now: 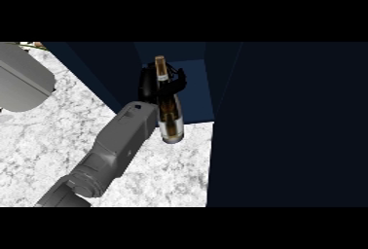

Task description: Pick up the wine, place it into the cabinet and close the cabinet

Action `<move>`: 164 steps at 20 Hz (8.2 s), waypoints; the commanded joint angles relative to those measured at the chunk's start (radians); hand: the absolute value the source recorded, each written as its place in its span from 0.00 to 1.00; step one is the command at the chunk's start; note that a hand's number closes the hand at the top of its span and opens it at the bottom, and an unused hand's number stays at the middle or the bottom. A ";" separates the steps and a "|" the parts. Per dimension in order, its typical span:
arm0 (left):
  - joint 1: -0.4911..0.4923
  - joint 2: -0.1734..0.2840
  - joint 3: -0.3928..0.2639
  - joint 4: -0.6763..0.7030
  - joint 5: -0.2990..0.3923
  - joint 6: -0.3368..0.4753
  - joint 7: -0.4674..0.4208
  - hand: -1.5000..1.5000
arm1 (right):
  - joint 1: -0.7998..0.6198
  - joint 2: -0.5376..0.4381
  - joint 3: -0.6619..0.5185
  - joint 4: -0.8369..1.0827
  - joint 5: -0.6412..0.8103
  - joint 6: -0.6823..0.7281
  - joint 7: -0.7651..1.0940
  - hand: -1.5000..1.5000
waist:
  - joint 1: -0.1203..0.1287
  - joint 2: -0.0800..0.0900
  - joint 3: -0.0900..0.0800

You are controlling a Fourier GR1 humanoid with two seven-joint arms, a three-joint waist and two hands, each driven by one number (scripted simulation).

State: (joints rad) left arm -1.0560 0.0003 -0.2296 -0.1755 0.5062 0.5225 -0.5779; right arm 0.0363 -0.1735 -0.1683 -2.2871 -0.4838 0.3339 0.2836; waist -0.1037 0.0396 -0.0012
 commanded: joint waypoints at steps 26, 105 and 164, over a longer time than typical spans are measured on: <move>-0.099 0.080 0.021 0.172 -0.043 0.079 -0.012 0.00 | 0.024 0.007 -0.005 -0.019 -0.013 0.020 -0.009 0.00 | -0.020 0.013 -0.001; 1.236 0.637 -0.478 -1.700 0.079 0.049 -0.074 1.00 | 0.267 -0.154 -0.030 -0.078 -0.130 0.370 0.013 1.00 | 0.108 -0.044 0.001; 1.500 0.968 0.042 -1.648 0.427 -0.548 -0.146 1.00 | -0.194 0.165 0.852 0.101 0.333 -0.020 0.134 1.00 | 0.202 -0.023 -0.015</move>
State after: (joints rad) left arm 0.4585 0.9720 -0.1816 -1.8205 0.9311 -0.0238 -0.7331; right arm -0.0691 -0.1626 0.6423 -2.3069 -0.2091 0.4626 0.3990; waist 0.0984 0.0070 -0.0149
